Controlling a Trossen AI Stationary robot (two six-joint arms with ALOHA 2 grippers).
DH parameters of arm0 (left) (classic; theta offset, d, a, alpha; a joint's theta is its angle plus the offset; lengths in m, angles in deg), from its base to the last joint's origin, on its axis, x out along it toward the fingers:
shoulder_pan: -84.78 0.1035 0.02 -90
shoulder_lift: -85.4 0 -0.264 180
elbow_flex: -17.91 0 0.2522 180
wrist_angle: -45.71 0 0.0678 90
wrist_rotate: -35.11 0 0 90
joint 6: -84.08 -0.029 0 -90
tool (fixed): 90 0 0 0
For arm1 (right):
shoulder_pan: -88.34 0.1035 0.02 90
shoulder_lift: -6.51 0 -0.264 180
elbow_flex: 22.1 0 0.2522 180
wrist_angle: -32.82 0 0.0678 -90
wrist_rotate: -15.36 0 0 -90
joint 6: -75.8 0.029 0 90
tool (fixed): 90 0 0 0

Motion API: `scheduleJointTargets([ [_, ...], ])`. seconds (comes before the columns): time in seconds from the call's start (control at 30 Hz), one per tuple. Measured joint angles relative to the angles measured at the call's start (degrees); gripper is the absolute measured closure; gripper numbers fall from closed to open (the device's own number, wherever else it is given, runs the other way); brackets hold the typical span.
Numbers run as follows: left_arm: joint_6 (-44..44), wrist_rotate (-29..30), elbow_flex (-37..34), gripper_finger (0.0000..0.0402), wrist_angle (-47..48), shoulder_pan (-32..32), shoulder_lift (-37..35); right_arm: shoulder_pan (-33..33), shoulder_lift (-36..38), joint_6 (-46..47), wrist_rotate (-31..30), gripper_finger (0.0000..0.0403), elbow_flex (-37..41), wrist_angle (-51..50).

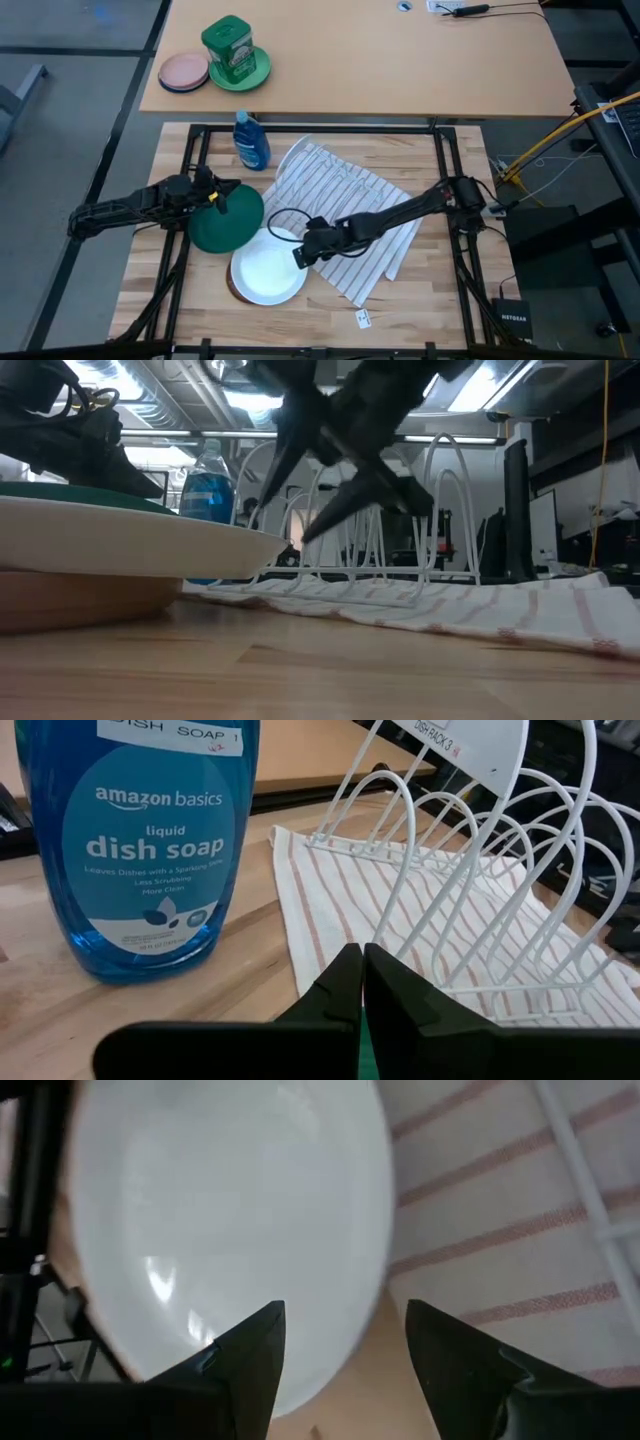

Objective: Sort dishes
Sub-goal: Put the white plate into the white dish rack

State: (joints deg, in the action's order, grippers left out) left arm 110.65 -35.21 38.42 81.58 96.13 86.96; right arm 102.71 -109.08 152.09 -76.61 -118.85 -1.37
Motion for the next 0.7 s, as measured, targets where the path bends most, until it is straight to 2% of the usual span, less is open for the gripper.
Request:
scheduleJointTargets([
  [0.7,0.01,-0.02,0.00,0.0396,0.04,0.00,-0.01,0.00,-6.68,6.66,1.57,0.0191,0.06,8.95],
])
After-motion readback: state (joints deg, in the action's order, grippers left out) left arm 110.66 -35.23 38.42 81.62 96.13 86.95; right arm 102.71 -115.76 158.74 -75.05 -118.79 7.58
